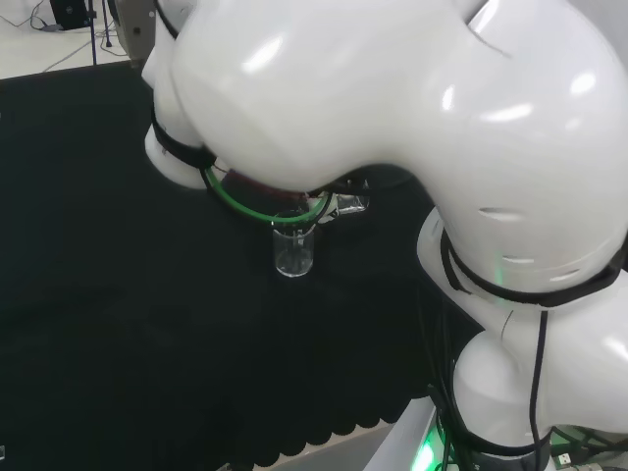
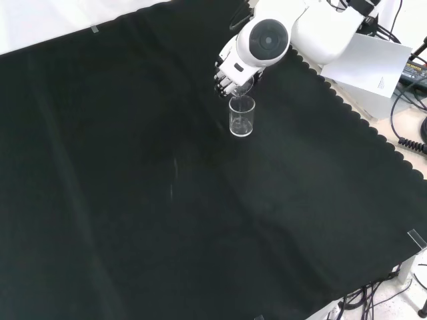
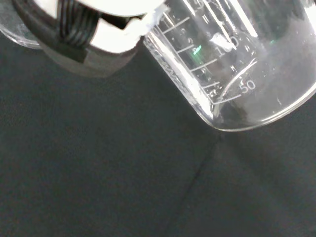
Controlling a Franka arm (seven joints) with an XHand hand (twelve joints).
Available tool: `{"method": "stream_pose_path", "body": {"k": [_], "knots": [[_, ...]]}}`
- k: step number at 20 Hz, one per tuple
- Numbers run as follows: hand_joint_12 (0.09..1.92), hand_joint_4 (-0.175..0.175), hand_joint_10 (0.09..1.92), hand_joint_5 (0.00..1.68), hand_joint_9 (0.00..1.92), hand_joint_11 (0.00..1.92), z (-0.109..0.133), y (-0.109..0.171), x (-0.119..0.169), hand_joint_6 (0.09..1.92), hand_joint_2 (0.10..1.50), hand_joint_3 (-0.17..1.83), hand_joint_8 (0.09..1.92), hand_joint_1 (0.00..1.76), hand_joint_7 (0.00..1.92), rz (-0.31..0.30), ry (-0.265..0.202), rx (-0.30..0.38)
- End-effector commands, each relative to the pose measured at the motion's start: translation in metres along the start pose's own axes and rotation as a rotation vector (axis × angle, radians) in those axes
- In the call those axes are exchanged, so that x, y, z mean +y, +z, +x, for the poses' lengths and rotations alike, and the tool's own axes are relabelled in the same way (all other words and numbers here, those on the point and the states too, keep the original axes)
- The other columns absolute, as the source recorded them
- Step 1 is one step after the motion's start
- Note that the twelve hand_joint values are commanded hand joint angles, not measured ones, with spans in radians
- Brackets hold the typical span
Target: Pour the water from the handheld beaker into the one on the table.
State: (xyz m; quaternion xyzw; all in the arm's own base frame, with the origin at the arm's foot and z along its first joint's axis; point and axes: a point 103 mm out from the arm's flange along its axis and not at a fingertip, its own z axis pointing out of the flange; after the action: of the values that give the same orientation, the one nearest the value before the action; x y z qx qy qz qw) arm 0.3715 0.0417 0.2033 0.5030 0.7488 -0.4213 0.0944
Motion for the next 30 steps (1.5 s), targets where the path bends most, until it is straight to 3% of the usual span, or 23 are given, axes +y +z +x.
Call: {"method": "stream_pose_path", "body": {"k": [1,30], "knots": [[0.57,-0.175,0.09,1.53,1.81,1.58,0.004,-0.003,0.002,0.09,1.01,-0.17,0.09,1.32,1.58,0.018,0.005,-0.036],[0.56,-0.175,0.09,1.53,1.81,1.59,0.009,-0.022,0.001,0.09,1.01,-0.17,0.09,1.32,1.58,0.072,0.024,-0.150]]}}
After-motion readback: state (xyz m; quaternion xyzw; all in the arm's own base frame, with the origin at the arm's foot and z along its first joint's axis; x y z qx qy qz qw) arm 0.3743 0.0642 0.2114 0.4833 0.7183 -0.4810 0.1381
